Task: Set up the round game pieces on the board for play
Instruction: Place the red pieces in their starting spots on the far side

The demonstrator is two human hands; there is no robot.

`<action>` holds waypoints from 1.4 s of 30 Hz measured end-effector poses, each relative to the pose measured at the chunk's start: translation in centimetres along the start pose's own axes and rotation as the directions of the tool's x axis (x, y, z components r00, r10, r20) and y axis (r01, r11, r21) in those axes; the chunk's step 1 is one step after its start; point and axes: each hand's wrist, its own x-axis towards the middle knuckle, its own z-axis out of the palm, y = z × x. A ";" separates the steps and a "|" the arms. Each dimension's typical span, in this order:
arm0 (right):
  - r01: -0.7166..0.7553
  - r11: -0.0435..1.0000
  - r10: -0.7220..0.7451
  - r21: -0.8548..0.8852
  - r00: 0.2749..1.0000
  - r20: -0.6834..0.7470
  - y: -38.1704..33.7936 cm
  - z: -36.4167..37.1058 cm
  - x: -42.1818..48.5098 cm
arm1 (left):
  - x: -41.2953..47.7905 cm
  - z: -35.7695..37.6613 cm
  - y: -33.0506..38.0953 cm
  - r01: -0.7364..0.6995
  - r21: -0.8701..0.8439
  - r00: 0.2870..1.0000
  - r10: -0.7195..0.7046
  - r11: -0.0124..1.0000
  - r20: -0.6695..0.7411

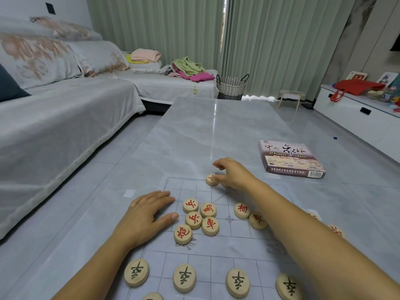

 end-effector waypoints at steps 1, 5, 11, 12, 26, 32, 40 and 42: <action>-0.006 1.000 0.007 0.026 0.999 -0.032 0.4 -0.8 -0.3 | 0.0 0.0 -0.1 0.001 0.001 1.000 -0.001 1.000 0.002; -0.085 0.981 0.112 0.174 0.982 -0.153 3.2 -5.2 -3.0 | 0.0 0.1 -0.4 -0.005 0.005 1.000 0.005 1.000 -0.001; -0.255 0.924 0.307 0.284 0.939 -0.156 8.5 -9.2 -10.1 | 0.2 0.3 -0.6 -0.015 -0.013 1.000 0.015 1.000 -0.008; -0.289 0.915 0.333 0.281 0.934 -0.126 9.2 -9.2 -11.0 | 0.2 0.3 -0.6 -0.016 -0.016 1.000 0.016 1.000 -0.012; -0.246 0.968 0.244 -0.042 0.969 -0.048 7.3 -4.6 -11.3 | 0.4 0.4 -0.6 -0.030 -0.016 0.999 0.029 0.999 -0.034; -0.239 0.956 0.241 -0.170 0.971 -0.011 6.2 -3.7 -10.4 | 0.4 0.5 -0.6 -0.021 -0.013 0.999 0.021 1.000 -0.034; -0.235 0.967 0.238 -0.101 0.971 0.023 4.7 -3.0 -10.3 | 0.3 0.5 -0.5 -0.022 -0.013 0.999 0.022 1.000 -0.030; -0.211 0.965 0.215 -0.158 0.976 0.013 3.9 -2.4 -10.2 | 0.3 0.5 -0.6 -0.024 -0.014 0.999 0.024 1.000 -0.031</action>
